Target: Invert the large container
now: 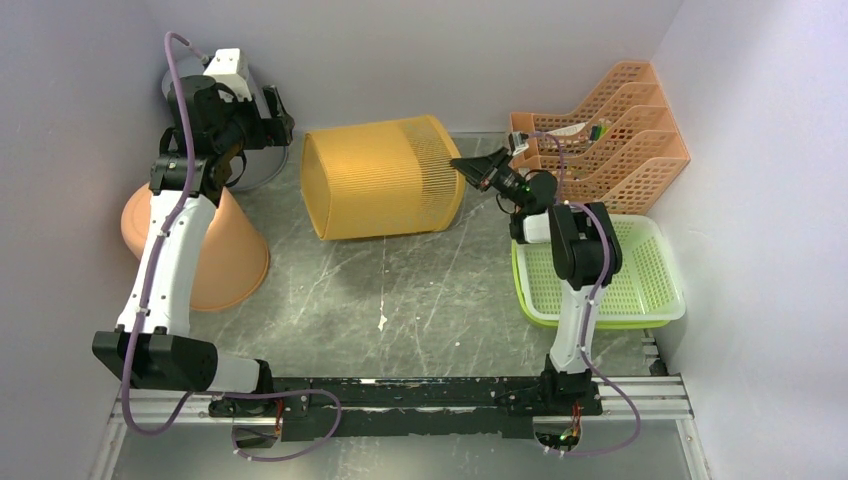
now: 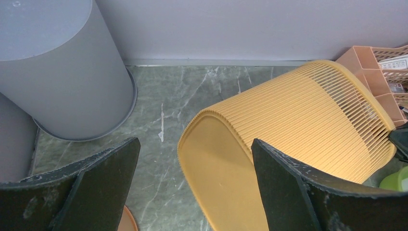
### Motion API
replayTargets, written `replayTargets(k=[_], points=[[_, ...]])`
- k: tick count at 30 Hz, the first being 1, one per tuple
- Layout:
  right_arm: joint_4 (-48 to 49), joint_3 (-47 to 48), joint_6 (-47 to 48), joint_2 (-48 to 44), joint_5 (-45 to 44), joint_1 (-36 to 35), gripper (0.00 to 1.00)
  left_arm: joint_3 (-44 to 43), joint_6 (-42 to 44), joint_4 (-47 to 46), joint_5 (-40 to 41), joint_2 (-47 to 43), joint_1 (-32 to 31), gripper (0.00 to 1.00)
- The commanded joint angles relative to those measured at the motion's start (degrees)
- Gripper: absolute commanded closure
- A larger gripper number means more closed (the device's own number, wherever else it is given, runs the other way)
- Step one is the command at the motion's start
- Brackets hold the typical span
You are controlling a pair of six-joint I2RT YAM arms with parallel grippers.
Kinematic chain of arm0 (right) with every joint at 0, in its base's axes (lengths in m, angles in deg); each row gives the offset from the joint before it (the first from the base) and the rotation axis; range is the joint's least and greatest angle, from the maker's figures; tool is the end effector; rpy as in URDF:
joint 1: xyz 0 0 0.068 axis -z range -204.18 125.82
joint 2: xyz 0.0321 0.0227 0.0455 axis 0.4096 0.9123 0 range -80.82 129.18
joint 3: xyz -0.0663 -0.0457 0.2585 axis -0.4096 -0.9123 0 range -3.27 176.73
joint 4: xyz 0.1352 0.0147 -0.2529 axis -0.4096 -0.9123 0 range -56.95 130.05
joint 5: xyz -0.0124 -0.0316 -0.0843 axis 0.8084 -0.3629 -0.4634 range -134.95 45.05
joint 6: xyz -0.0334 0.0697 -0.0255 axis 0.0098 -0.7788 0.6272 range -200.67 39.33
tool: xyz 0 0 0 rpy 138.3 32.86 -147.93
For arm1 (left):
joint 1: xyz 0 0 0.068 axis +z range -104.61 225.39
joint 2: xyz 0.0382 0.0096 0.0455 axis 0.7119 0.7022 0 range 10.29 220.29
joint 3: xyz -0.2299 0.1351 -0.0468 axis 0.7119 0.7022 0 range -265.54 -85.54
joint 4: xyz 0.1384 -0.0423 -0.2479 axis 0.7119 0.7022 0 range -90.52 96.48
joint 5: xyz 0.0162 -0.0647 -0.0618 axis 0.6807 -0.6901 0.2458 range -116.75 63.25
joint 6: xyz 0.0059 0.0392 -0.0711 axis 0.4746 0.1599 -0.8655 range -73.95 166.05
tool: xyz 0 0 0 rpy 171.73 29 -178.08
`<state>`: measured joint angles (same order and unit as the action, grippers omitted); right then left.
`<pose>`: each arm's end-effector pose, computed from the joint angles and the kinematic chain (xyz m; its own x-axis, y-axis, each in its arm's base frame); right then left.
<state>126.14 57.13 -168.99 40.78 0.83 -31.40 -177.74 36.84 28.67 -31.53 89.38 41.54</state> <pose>0.4427 0.1070 0.1787 -0.7201 0.6114 -0.3280 -0.4388 -0.0351 0.8979 0.3594 -0.0301 0.4507 -0.2963 -0.1400 -0.9448 0.1007 0.9791 -0.1767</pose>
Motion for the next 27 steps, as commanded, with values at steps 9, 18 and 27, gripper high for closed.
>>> replayTargets(k=[9,18,27], points=[[-38.89,2.8,32.21,-8.11,-1.09,2.77,0.96,-0.6,0.22,-0.88,0.02,1.01,-0.19,0.01],[-36.85,9.56,28.83,-6.48,3.91,-2.64,1.0,-2.3,0.67,-0.49,0.71,1.77,-0.19,0.01],[6.66,27.13,-10.11,11.53,-7.16,-15.07,1.0,-7.6,0.73,0.15,1.36,1.96,-0.19,0.01]])
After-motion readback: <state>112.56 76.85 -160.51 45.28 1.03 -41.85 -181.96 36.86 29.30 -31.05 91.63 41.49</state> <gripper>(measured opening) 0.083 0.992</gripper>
